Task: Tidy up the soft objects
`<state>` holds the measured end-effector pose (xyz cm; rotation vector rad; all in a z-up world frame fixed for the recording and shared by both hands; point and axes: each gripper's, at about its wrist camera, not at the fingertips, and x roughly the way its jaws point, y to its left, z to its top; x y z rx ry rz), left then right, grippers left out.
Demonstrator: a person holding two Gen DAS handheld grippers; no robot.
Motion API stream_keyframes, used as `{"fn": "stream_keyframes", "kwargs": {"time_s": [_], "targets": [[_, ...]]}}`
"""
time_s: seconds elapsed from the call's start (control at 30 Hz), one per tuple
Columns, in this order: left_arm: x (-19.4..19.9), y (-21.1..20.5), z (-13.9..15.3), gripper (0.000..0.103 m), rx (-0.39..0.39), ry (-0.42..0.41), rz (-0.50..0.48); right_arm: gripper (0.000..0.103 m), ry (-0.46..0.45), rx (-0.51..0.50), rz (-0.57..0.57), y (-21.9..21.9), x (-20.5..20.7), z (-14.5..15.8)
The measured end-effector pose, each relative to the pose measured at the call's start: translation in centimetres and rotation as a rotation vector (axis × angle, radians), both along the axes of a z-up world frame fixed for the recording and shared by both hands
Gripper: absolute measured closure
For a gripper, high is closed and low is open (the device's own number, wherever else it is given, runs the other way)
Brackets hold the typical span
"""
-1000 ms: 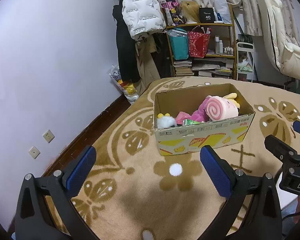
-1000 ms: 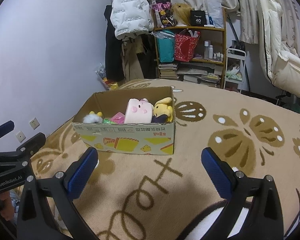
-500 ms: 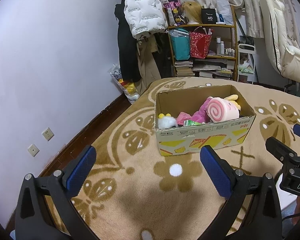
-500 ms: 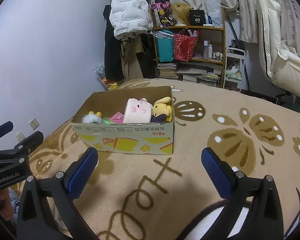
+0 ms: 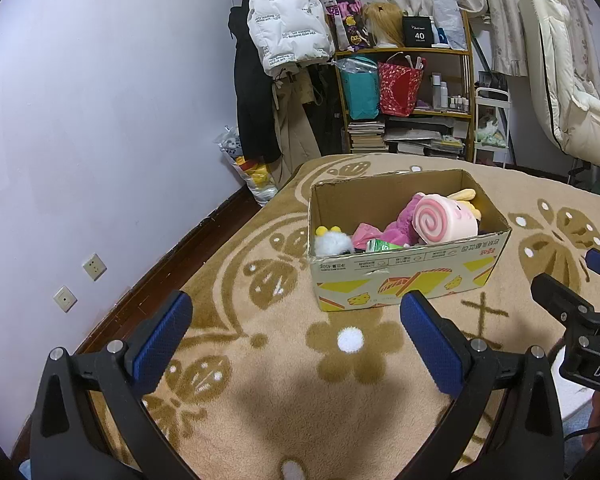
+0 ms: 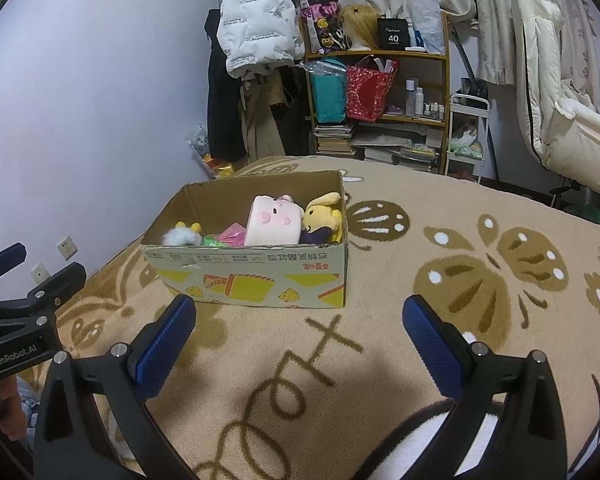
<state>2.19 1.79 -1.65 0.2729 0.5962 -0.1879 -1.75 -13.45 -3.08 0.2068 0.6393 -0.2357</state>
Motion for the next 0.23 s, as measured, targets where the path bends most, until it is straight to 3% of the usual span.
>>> {"fn": "stream_keyframes", "kwargs": {"time_s": [0.23], "targets": [[0.05, 0.00, -0.07, 0.000, -0.001, 0.000, 0.001, 0.000, 0.001, 0.004, -0.002, -0.24, -0.05, -0.23]]}}
